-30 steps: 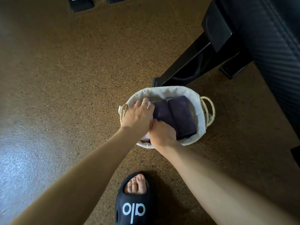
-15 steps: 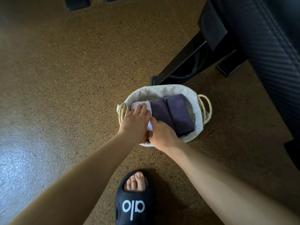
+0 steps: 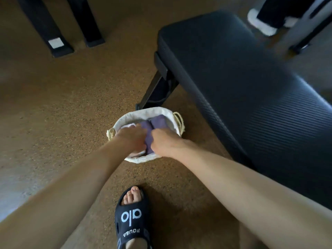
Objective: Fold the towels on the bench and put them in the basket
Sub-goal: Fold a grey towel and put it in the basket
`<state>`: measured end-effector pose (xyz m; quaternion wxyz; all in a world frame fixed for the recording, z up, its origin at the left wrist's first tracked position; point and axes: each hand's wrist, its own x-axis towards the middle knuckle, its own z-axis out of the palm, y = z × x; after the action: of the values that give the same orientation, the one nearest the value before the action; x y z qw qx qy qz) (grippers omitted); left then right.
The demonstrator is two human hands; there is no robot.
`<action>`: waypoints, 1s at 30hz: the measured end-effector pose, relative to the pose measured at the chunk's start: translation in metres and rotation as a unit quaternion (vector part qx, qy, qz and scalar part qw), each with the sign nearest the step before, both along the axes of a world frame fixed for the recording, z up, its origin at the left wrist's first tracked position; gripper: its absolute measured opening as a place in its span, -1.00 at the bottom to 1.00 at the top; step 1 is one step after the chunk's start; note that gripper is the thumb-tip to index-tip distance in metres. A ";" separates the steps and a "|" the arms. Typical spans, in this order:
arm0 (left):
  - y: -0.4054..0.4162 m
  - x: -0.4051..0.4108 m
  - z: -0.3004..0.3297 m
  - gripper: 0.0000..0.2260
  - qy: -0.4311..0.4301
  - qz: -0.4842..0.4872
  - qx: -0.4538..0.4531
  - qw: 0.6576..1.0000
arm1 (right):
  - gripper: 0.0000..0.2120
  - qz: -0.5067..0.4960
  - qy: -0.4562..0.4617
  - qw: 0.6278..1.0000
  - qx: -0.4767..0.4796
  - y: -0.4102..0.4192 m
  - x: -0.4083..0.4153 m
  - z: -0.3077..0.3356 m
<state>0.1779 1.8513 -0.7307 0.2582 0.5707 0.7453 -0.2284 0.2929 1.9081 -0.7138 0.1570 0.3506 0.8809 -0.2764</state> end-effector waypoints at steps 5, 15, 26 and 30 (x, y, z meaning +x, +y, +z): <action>0.020 0.046 0.135 -0.70 0.006 -0.068 0.090 0.994 | -0.74 -0.049 0.081 0.993 -0.070 0.020 0.062 0.133; -0.002 0.329 0.279 -0.59 -0.229 -0.261 0.232 0.909 | -0.66 -0.230 0.091 0.968 0.036 0.036 0.379 0.272; -0.062 0.582 0.202 -0.19 -0.299 -0.355 0.159 0.871 | -0.75 -0.373 -0.051 0.922 0.091 -0.054 0.621 0.240; -0.069 0.604 0.181 -0.26 -0.299 -0.345 0.200 0.867 | -0.58 -0.384 -0.064 0.916 0.100 -0.080 0.648 0.225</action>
<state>0.7822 1.7823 -0.5496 0.2538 0.8717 0.4179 0.0324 0.9409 1.8280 -0.4884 0.0587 0.6924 0.6899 -0.2028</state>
